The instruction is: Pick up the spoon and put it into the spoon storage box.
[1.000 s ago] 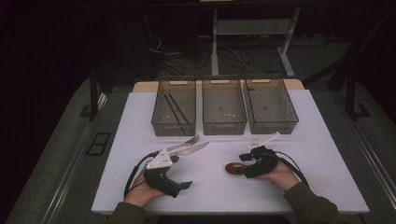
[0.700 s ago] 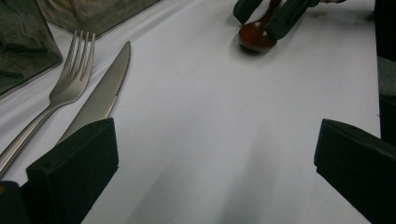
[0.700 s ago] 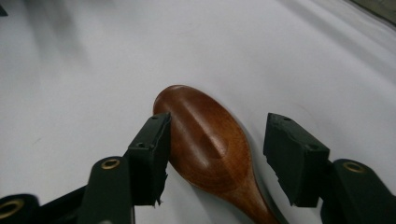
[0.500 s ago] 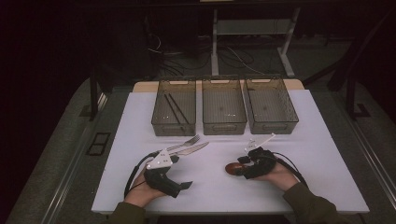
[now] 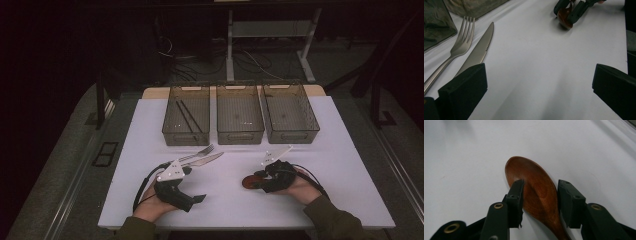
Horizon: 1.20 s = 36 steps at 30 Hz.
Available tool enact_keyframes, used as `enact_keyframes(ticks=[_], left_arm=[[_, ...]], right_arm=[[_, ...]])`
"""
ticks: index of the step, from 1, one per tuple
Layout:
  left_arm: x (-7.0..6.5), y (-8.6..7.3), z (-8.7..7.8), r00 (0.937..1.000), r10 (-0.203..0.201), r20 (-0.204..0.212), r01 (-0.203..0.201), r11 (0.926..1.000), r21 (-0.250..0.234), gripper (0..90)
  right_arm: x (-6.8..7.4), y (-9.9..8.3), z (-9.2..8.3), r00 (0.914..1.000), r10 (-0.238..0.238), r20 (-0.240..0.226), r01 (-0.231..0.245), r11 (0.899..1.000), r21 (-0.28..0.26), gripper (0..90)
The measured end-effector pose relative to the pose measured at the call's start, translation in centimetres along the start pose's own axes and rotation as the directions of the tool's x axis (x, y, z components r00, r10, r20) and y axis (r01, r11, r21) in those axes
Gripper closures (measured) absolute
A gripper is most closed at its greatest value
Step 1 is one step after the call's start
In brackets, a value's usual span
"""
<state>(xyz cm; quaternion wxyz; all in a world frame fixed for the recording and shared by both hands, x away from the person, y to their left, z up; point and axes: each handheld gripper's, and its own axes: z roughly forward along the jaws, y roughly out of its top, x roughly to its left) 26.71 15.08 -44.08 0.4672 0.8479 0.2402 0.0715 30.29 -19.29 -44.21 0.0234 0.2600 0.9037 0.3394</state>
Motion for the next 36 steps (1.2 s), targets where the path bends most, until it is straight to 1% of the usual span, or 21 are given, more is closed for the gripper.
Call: enact_keyframes(ticks=[10, 11, 12, 14, 19, 20, 22, 23, 24, 28, 34, 36], left_arm=[[0.00, 0.00, -0.02, 1.0000, 0.000, -0.001, 0.000, 1.0000, -0.001, 0.0], [-0.01, 0.00, -0.02, 1.0000, 0.000, -0.001, 0.000, 1.0000, -0.001, 0.0], [-0.01, 0.00, -0.02, 1.0000, 0.000, -0.001, 0.000, 1.0000, -0.001, 0.0], [-0.01, 0.00, -0.02, 1.0000, 0.001, -0.001, -0.001, 1.0000, -0.001, 0.0], [0.00, 0.01, -0.04, 1.0000, 0.001, -0.001, -0.001, 1.0000, -0.002, 0.0], [0.00, 0.00, -0.04, 1.0000, 0.000, -0.002, 0.000, 1.0000, -0.001, 0.0], [-0.01, 0.01, -0.04, 1.0000, 0.001, -0.001, -0.001, 1.0000, -0.002, 0.0], [-0.01, 0.02, -0.04, 1.0000, 0.001, -0.001, -0.001, 1.0000, -0.003, 0.0], [-0.01, 0.02, -0.04, 1.0000, 0.001, -0.001, -0.001, 1.0000, -0.003, 0.0], [0.01, 0.03, -0.09, 1.0000, 0.005, -0.004, -0.005, 1.0000, -0.002, 0.0], [0.14, 0.04, -0.12, 1.0000, 0.007, -0.002, -0.007, 1.0000, -0.006, 0.0], [0.18, 0.04, -0.10, 1.0000, 0.006, -0.002, -0.006, 0.9999, -0.016, 0.0]], right_arm=[[0.17, -0.10, -0.18, 0.9989, -0.036, -0.029, 0.037, 0.999, 0.016, 64.2], [0.19, -0.12, -0.20, 0.9985, -0.046, -0.030, 0.047, 0.999, 0.019, 64.9], [0.02, -0.16, -0.23, 0.9964, -0.080, -0.029, 0.081, 0.996, 0.026, 65.5], [0.11, -0.18, -0.26, 0.9963, -0.079, -0.034, 0.080, 0.996, 0.028, 67.0], [0.11, -0.24, -0.31, 0.9945, -0.097, -0.040, 0.099, 0.995, 0.030, 70.0], [0.19, -0.24, -0.31, 0.9949, -0.090, -0.045, 0.091, 0.995, 0.028, 70.7], [0.20, -0.26, -0.34, 0.9945, -0.092, -0.050, 0.094, 0.995, 0.031, 72.4], [0.10, -0.27, -0.35, 0.9931, -0.107, -0.047, 0.109, 0.994, 0.034, 73.4], [0.12, -0.28, -0.36, 0.9928, -0.109, -0.050, 0.110, 0.993, 0.034, 74.5], [0.13, -0.29, -0.37, 0.9925, -0.108, -0.057, 0.110, 0.993, 0.037, 78.7], [0.03, -0.26, -0.39, 0.9927, -0.102, -0.064, 0.105, 0.994, 0.041, 80.9], [0.02, -0.26, -0.41, 0.9930, -0.100, -0.062, 0.103, 0.994, 0.042, 81.0]])
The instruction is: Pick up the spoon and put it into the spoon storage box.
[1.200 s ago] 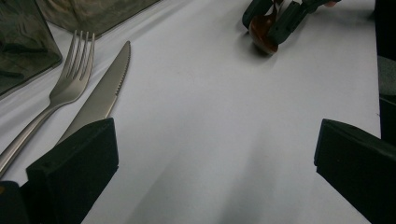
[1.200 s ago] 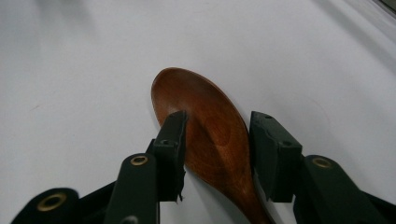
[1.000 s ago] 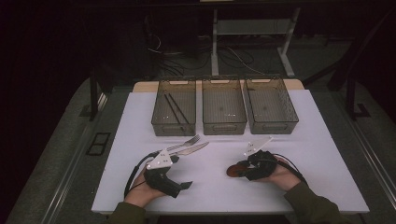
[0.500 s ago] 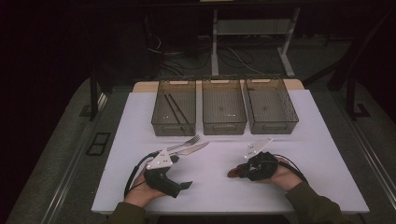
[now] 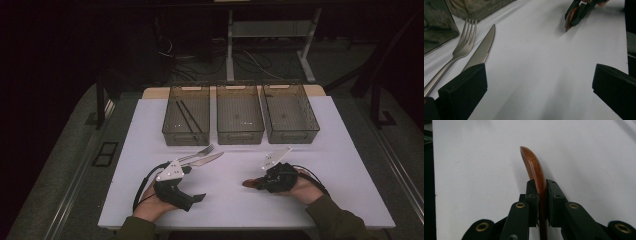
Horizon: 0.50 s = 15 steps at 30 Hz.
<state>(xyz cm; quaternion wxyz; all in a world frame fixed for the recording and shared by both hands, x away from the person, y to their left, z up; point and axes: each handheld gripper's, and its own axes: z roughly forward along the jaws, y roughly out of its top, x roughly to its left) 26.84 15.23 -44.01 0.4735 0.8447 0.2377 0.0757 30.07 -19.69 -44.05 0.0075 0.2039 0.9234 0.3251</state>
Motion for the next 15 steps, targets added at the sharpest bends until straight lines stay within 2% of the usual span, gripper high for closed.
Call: enact_keyframes(ticks=[2, 4, 5, 6, 7, 15], left_arm=[[0.1, 0.0, 0.0, 1.0000, -0.002, -0.002, 0.002, 1.0000, -0.001, 0.0], [0.2, 0.0, 0.0, 1.0000, -0.003, -0.002, 0.003, 1.0000, -0.007, 0.0], [0.2, 0.0, 0.0, 1.0000, -0.003, -0.003, 0.003, 1.0000, -0.005, 0.0], [0.2, 0.0, 0.0, 1.0000, -0.003, -0.002, 0.003, 1.0000, -0.008, 0.0], [0.2, 0.0, 0.0, 1.0000, 0.000, -0.001, 0.000, 1.0000, -0.006, 0.0], [0.1, 0.0, -0.1, 1.0000, 0.004, 0.001, -0.004, 1.0000, -0.005, 0.0]], right_arm=[[0.2, 0.1, 0.0, 0.9995, 0.031, -0.003, -0.031, 0.999, -0.006, 81.0], [0.0, 0.0, -0.2, 0.9997, 0.023, 0.007, -0.023, 1.000, -0.011, 81.0], [0.1, 0.1, -0.2, 0.9990, 0.044, 0.004, -0.044, 0.999, -0.019, 81.0], [-0.1, 0.1, -0.4, 0.9993, 0.034, 0.013, -0.034, 0.999, -0.019, 81.1], [0.0, 0.1, -0.4, 0.9980, 0.063, 0.008, -0.063, 0.998, -0.032, 81.1], [-0.5, 0.3, -1.6, 0.9943, 0.103, 0.029, -0.100, 0.992, -0.077, 81.1]])
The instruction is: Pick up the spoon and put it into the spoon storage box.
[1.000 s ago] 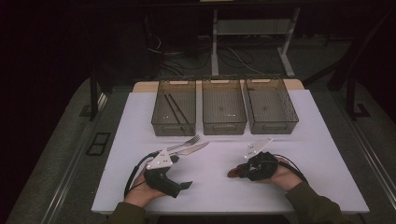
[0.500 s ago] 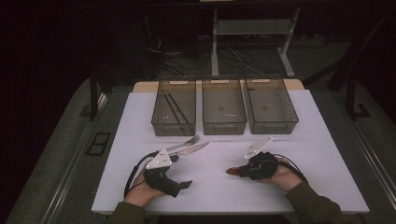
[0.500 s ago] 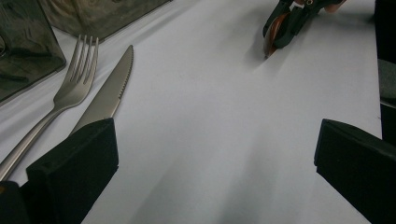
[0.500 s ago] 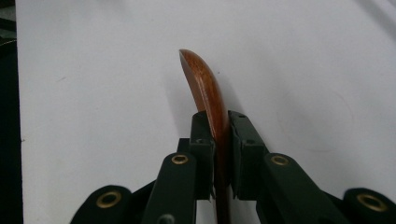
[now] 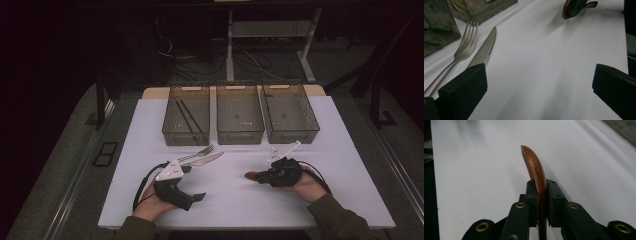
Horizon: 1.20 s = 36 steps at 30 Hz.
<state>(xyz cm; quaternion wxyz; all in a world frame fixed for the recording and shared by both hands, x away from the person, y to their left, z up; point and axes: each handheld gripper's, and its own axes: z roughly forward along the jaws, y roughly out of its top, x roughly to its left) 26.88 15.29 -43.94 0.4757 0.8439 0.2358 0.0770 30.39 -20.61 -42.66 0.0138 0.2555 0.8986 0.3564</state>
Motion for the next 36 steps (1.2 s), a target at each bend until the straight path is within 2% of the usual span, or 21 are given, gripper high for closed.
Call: enact_keyframes(ticks=[12, 16, 23, 29, 34, 36], left_arm=[[-0.1, 0.0, 0.1, 1.0000, 0.001, 0.001, -0.001, 1.0000, 0.006, 0.0], [-0.1, 0.0, 0.1, 1.0000, 0.000, 0.003, 0.000, 1.0000, 0.006, 0.0], [-0.1, 0.0, 0.1, 1.0000, -0.004, 0.001, 0.004, 1.0000, -0.005, 0.0], [-0.1, 0.0, 0.2, 1.0000, -0.002, 0.002, 0.002, 1.0000, 0.002, 0.0], [-0.3, 0.0, 0.2, 1.0000, -0.003, 0.005, 0.003, 1.0000, 0.001, 0.0], [-0.3, 0.0, 0.3, 0.9999, -0.008, 0.006, 0.009, 0.9999, -0.007, 0.0]], right_arm=[[-0.9, 0.6, -1.4, 0.9976, 0.062, 0.031, -0.060, 0.996, -0.068, 81.1], [-1.5, 1.1, -2.0, 0.9945, 0.098, 0.038, -0.094, 0.991, -0.101, 81.1], [-2.2, 2.0, -2.4, 0.9908, 0.128, 0.045, -0.120, 0.982, -0.143, 81.1], [-2.9, 3.7, -2.7, 0.9829, 0.174, 0.060, -0.160, 0.969, -0.190, 81.1], [-3.5, 5.2, -2.8, 0.9798, 0.184, 0.077, -0.165, 0.964, -0.210, 81.1], [-3.8, 5.8, -3.0, 0.9764, 0.199, 0.083, -0.176, 0.958, -0.226, 81.1]])
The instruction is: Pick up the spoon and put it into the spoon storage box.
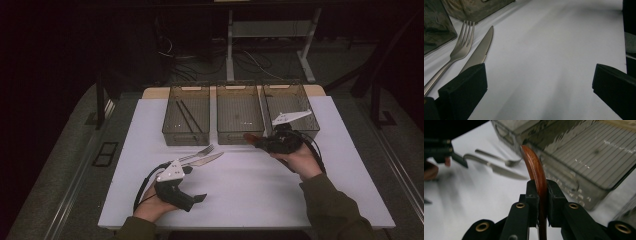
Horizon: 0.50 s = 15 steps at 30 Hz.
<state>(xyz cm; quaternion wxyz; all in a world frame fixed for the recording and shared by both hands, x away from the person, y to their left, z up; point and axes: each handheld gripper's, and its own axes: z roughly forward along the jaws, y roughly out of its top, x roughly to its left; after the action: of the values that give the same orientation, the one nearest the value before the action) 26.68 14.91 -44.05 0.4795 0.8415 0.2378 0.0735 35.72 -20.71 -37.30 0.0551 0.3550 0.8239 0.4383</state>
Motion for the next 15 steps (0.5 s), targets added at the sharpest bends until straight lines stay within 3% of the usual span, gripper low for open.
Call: enact_keyframes(ticks=[11, 15], left_arm=[[0.0, 0.1, -0.2, 1.0000, 0.000, 0.001, 0.000, 1.0000, -0.005, 0.0], [-0.1, 0.1, -0.1, 1.0000, -0.003, 0.005, 0.003, 0.9999, -0.010, 0.0]], right_arm=[[-1.5, 4.5, 1.5, 0.9973, 0.020, 0.071, -0.019, 1.000, -0.012, 81.1], [-2.3, 5.9, 2.4, 0.9946, 0.053, 0.090, -0.051, 0.999, -0.015, 81.1]])
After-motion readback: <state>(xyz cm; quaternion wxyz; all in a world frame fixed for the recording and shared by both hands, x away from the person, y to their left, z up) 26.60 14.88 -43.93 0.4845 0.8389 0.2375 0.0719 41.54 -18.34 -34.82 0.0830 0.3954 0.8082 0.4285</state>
